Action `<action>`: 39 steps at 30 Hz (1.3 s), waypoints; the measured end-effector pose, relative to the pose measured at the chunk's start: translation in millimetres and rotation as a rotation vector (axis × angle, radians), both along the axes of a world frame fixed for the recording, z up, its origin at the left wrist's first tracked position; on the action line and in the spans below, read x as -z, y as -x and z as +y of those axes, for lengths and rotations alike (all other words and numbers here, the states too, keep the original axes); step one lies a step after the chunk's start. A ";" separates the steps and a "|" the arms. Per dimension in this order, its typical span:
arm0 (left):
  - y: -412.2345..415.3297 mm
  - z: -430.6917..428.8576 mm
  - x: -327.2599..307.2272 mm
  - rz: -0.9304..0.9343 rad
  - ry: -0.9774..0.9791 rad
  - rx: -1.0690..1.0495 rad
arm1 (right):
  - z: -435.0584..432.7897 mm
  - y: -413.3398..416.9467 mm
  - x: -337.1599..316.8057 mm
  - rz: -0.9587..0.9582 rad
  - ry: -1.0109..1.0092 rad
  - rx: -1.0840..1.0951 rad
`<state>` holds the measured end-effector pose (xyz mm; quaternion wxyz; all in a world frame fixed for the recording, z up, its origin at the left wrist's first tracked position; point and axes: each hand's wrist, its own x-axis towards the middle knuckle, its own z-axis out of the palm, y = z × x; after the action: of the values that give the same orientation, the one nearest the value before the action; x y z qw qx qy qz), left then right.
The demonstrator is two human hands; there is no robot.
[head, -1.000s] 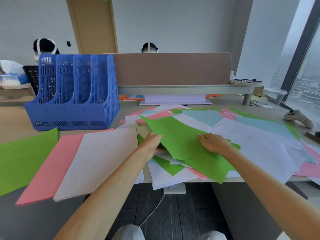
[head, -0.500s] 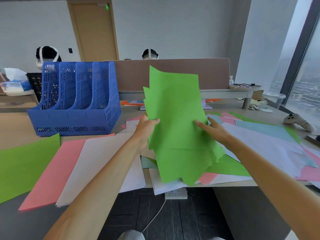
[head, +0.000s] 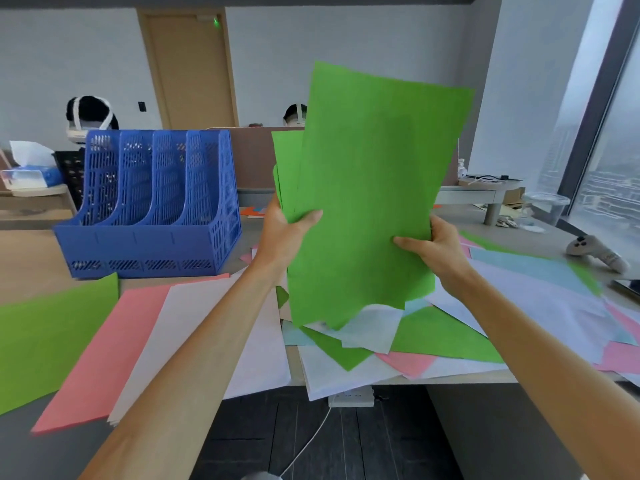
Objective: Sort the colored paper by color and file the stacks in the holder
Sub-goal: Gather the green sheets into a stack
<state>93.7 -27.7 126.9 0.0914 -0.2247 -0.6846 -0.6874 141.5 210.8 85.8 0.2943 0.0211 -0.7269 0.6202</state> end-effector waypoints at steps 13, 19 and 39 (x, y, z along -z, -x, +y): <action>7.9 4.6 -13.3 0.060 -0.019 0.016 | -17.5 -9.5 -9.3 0.101 -0.028 0.027; 7.9 4.4 -20.4 -0.006 -0.082 0.035 | -18.2 -10.5 -15.2 0.140 0.006 0.138; 8.0 8.9 37.9 0.011 -0.029 -0.027 | -27.5 -15.2 23.5 -0.006 0.136 0.129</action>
<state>85.7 -18.8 88.9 0.1076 -0.2177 -0.6771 -0.6947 156.7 183.3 62.3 0.3322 -0.0477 -0.6838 0.6479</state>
